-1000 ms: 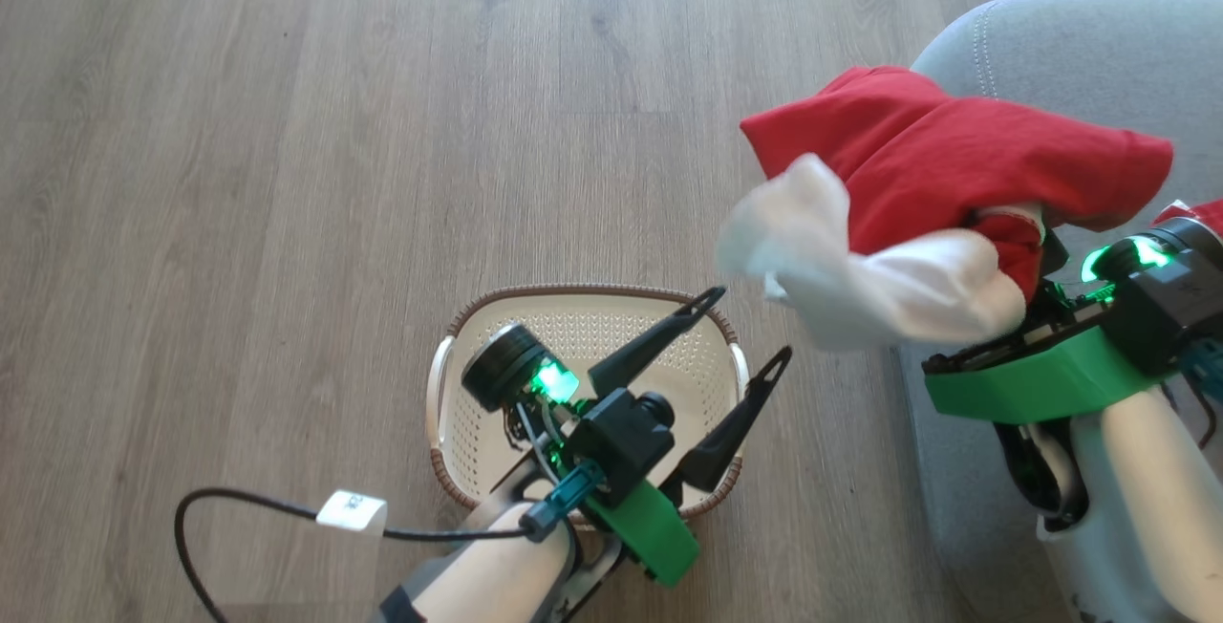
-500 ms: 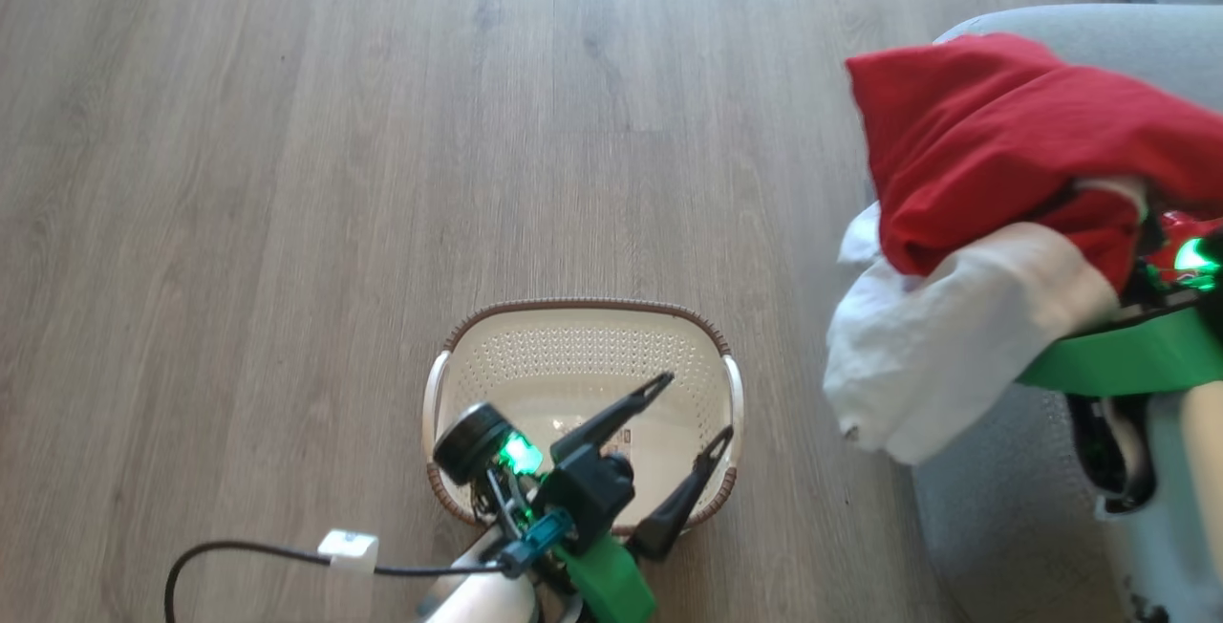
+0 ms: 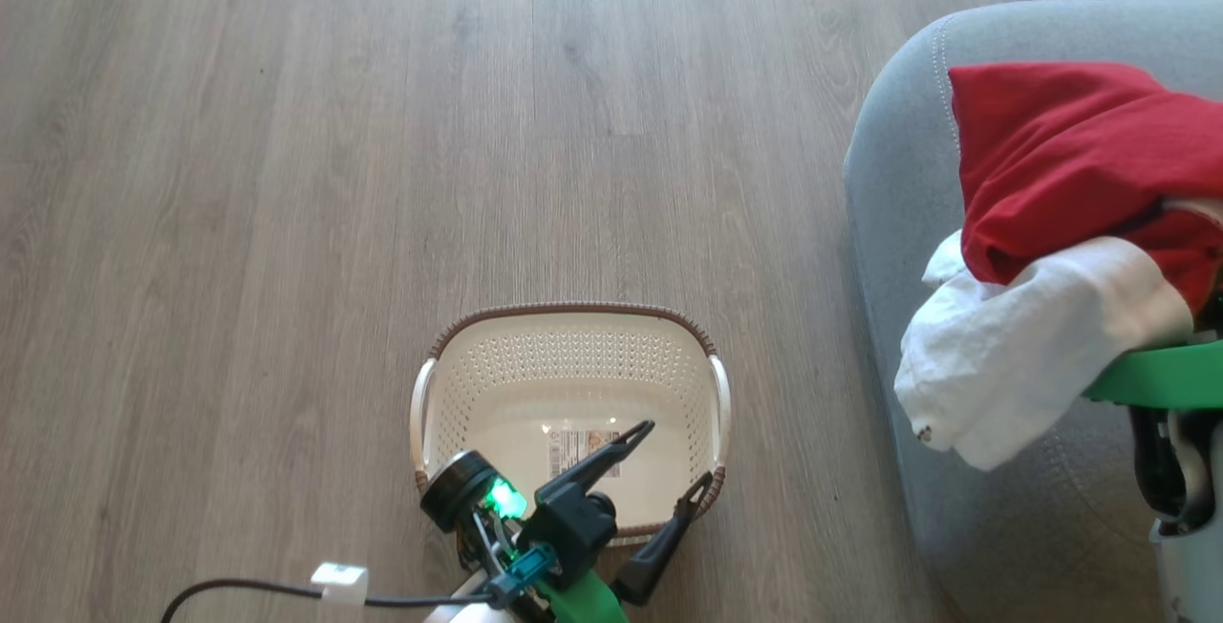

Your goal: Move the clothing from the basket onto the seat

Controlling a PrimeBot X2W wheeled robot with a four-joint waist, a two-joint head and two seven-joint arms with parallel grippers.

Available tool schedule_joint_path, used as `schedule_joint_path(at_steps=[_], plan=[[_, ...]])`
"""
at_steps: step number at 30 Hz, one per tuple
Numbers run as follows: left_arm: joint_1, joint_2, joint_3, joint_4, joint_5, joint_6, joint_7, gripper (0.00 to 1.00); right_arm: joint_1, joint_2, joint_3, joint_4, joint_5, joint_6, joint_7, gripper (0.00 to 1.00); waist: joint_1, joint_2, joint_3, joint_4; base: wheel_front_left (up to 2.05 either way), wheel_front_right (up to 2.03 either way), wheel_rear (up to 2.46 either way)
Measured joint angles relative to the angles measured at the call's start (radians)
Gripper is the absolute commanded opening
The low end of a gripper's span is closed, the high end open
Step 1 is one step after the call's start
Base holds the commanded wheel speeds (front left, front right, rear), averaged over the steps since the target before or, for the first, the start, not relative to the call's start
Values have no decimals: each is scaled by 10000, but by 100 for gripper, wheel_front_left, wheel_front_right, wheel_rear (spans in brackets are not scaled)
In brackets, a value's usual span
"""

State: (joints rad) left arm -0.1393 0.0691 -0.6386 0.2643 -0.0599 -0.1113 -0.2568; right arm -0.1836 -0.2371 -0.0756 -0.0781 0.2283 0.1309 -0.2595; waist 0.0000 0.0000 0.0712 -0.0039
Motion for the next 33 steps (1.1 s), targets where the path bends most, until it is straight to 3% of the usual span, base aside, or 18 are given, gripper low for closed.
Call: schedule_joint_path(at_steps=[17, 33], plan=[[166, -19, 577, -562, 190, -86, 2, 100, 133, 136, -194, 23, 0, 0, 0, 0, 0, 0, 20, -239, 0, 0, 0], [173, -33, 399, -646, 353, -102, 2, 100, 84, 123, -545, -107, -73, 0, 0, 0, 0, 0, 333, -2279, 0, 0, 0]])
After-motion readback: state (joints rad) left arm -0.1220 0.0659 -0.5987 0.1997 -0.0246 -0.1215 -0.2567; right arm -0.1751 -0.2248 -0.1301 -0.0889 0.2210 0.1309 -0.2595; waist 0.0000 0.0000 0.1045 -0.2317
